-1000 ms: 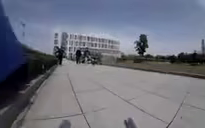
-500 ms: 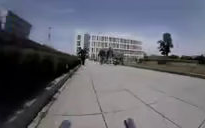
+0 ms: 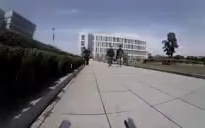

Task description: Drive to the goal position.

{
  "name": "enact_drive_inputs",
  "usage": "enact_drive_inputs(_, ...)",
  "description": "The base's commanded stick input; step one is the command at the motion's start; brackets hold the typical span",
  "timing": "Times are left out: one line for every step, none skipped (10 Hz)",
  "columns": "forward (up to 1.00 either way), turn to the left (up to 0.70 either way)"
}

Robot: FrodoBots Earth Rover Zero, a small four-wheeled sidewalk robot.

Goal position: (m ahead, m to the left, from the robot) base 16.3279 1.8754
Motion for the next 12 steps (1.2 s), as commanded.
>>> enact_drive_inputs(0.06, 0.0)
enact_drive_inputs(0.2, 0.0)
enact_drive_inputs(0.69, 0.0)
enact_drive_inputs(0.7, 0.0)
enact_drive_inputs(0.7, 0.0)
enact_drive_inputs(0.7, 0.0)
enact_drive_inputs(0.7, 0.0)
enact_drive_inputs(0.7, 0.0)
enact_drive_inputs(0.7, 0.0)
enact_drive_inputs(0.7, 0.0)
enact_drive_inputs(0.7, 0.0)
enact_drive_inputs(0.7, 0.0)
